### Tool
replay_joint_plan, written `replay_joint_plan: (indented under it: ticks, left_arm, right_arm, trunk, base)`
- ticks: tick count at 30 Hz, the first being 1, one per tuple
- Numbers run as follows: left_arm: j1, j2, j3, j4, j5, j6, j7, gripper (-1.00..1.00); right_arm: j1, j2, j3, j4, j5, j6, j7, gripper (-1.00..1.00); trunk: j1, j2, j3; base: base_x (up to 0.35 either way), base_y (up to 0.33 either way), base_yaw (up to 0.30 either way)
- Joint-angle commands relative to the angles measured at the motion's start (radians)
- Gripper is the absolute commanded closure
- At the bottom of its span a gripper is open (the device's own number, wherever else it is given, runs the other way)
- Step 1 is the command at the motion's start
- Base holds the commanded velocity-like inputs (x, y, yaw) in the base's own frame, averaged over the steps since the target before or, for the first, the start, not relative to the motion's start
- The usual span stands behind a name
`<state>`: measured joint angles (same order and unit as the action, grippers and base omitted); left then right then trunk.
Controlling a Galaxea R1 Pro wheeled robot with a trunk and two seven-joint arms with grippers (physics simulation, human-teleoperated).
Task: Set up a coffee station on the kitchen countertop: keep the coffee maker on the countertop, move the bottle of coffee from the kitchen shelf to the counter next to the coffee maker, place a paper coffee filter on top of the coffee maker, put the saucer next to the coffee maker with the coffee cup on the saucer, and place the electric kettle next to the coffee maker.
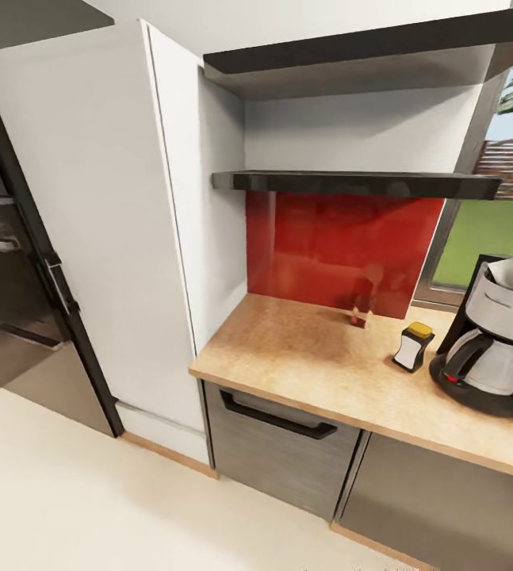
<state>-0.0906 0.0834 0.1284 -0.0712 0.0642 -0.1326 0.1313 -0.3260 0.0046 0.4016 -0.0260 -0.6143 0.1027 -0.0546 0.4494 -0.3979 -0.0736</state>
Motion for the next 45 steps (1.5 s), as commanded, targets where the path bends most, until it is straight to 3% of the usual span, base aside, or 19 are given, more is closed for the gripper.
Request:
replay_joint_plan:
  ticks: [1, 32, 36, 40, 45]
  left_arm:
    - [0.000, 0.000, 0.002, 0.001, 0.007, -0.003, 0.000, -1.00]
    - [0.011, 0.000, -0.005, 0.044, 0.000, 0.003, 0.004, -1.00]
    - [0.013, 0.006, -0.008, 0.080, -0.001, 0.005, 0.005, -1.00]
    - [0.052, 0.015, -0.011, 0.092, -0.003, 0.003, 0.005, -1.00]
    - [0.064, 0.055, -0.012, 0.092, -0.002, 0.001, 0.005, -1.00]
  right_arm:
    - [-0.001, 0.000, 0.008, -0.002, -0.012, 0.005, 0.002, 1.00]
    - [-0.001, 0.014, 0.009, -0.001, -0.012, 0.005, 0.002, 1.00]
    - [-0.001, 0.014, 0.009, -0.001, -0.012, 0.005, 0.002, 1.00]
    - [-0.001, 0.014, 0.009, -0.001, -0.010, 0.006, 0.001, 1.00]
    - [-0.001, 0.012, 0.010, -0.003, 0.008, 0.006, 0.001, 1.00]
  trunk:
    - [0.001, -0.002, -0.002]
    - [0.001, -0.002, -0.002]
    - [0.001, -0.002, -0.002]
    - [0.001, -0.002, -0.002]
    - [0.001, -0.002, -0.002]
  base:
    - [0.001, 0.001, -0.300]
    - [0.000, 0.000, -0.300]
    - [0.000, 0.000, -0.300]
    - [0.000, 0.000, -0.160]
    - [0.000, 0.000, -0.022]
